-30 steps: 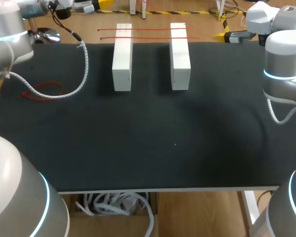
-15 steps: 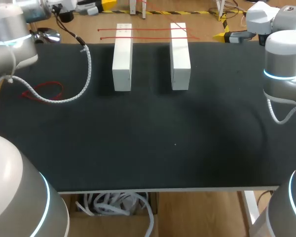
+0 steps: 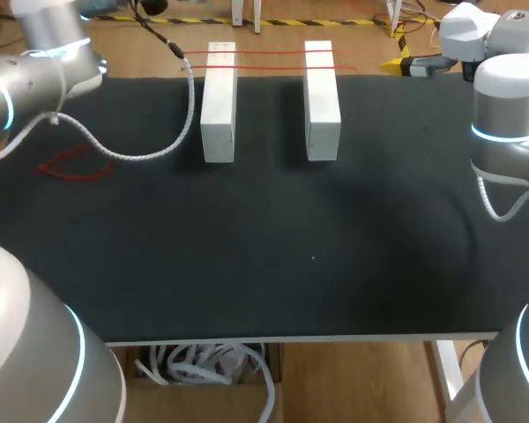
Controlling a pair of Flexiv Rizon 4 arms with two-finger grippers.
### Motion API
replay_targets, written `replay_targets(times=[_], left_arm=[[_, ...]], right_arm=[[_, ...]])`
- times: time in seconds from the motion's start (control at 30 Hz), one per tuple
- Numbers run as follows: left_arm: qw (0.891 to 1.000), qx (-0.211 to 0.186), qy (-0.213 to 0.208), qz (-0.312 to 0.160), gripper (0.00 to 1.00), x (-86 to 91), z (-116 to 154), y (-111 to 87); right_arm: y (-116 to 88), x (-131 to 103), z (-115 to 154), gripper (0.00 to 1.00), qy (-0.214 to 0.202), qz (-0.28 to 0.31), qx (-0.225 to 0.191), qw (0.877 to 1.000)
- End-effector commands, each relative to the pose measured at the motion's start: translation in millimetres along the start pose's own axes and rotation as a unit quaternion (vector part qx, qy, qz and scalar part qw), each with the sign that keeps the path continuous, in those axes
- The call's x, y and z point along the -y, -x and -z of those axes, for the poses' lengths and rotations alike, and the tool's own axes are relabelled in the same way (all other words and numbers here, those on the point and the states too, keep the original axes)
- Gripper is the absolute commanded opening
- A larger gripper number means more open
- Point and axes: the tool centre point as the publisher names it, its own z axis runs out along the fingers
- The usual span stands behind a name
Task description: Grab the tape and strap the tape.
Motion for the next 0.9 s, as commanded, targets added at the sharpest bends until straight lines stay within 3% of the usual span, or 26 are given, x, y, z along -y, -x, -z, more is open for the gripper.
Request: replay_targets(times=[0.03,0.43,0.9], left_arm=[[0.998,-0.063,-0.022,-0.005,0.00,-10.8,-5,8.4],[0.999,-0.035,0.024,-0.010,0.00,-21.3,-1,-2.9],[0.999,0.020,0.028,-0.007,0.00,-26.5,6,-16.7]], right_arm=[[0,0,0,1.00,0.000,0.000,0.000,1.000],[0,0,0,1.00,0.000,0.000,0.000,1.000],[0,0,0,1.00,0.000,0.000,0.000,1.000]])
